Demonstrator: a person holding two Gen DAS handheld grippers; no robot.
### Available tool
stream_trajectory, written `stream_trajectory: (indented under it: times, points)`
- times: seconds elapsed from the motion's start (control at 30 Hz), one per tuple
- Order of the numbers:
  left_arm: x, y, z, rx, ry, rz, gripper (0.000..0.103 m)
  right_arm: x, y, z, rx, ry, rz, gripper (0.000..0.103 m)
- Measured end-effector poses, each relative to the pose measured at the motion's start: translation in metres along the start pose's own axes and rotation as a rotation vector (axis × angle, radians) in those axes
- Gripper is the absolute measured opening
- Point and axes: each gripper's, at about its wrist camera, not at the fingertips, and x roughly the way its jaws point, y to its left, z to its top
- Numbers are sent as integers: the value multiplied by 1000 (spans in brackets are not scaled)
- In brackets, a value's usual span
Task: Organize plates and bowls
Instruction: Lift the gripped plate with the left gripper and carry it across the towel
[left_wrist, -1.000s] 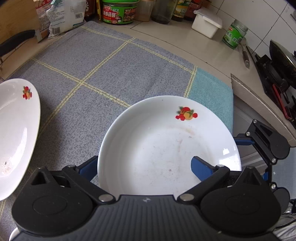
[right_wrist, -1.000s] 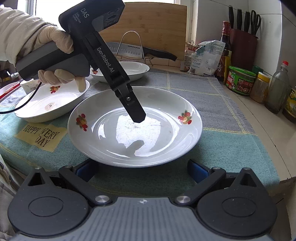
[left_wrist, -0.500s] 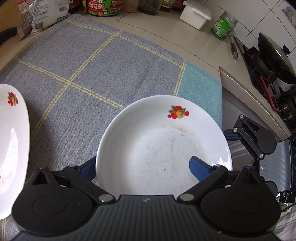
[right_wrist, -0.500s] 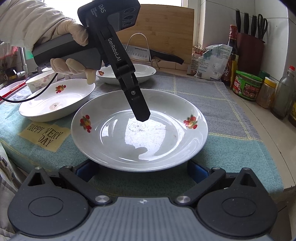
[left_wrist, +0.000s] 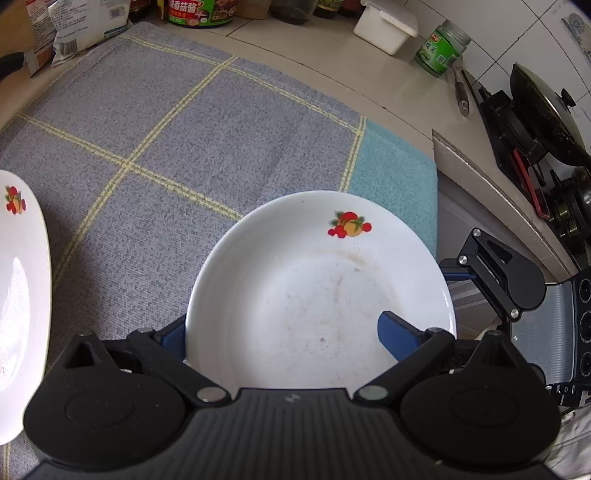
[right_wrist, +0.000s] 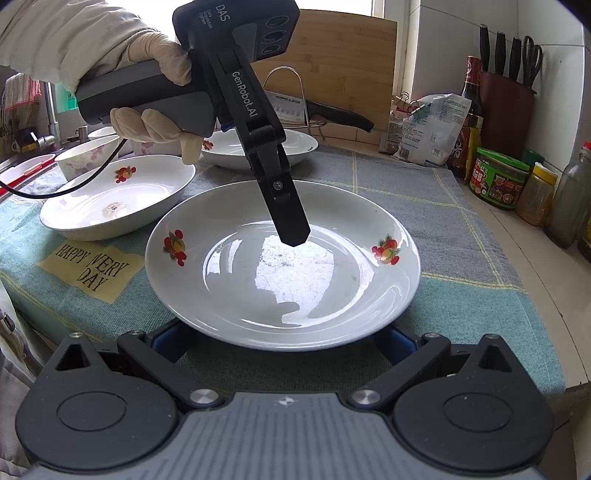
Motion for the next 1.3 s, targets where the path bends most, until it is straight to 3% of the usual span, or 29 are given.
stream_trajectory:
  times: [0.43, 0.97, 1.3]
  points:
    - [1, 7, 8, -27, 54, -45, 99, 1, 2, 3, 3, 17, -14, 103]
    - [-4, 1, 4, 20, 2, -32, 99, 2, 10, 12, -6, 83, -67, 103]
    - [-12, -3, 5, -57, -33, 13, 99, 0, -11, 22, -58, 78, 10, 103]
